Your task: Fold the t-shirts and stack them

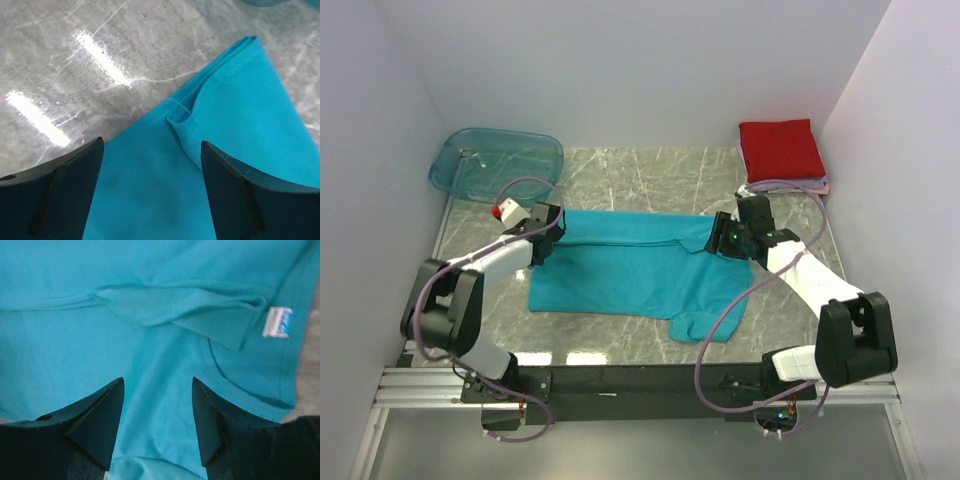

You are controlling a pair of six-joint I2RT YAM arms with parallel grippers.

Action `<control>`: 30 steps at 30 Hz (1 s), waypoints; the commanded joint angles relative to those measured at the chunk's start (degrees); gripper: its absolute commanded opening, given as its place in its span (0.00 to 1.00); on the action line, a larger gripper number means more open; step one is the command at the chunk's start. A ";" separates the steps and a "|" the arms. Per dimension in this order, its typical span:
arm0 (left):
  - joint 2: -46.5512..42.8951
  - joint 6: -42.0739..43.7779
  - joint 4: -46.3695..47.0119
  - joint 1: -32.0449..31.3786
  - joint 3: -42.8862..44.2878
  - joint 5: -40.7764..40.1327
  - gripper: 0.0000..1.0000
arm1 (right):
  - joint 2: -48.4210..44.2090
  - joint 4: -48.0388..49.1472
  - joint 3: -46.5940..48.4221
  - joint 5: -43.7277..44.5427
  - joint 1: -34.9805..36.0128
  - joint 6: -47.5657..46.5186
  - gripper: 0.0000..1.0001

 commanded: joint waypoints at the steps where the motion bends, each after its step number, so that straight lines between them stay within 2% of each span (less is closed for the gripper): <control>1: -6.95 1.58 -3.92 0.10 3.80 1.78 0.84 | 2.53 0.73 4.93 2.49 2.44 -2.13 0.62; 5: -14.76 8.42 -6.83 0.27 5.29 2.84 0.85 | 6.23 -1.46 10.20 6.79 4.91 -4.68 0.54; 10: -21.54 18.71 -9.81 1.41 6.61 4.51 0.86 | 10.53 -2.70 12.85 13.03 9.47 -6.79 0.52; 14: -26.98 26.79 -10.70 1.68 5.39 2.15 0.86 | 14.22 -4.55 15.30 20.85 16.05 -9.69 0.45; 17: -30.41 27.87 -9.39 1.68 2.14 -2.16 0.86 | 17.55 -5.60 16.80 26.30 18.09 -10.49 0.38; 20: -31.75 27.69 -7.19 1.76 -0.50 -2.35 0.87 | 21.07 -6.22 18.73 30.18 20.46 -11.27 0.38; 30: -31.40 28.84 -8.24 2.20 0.46 -2.61 0.88 | 31.54 -9.65 26.21 40.90 26.62 -13.03 0.38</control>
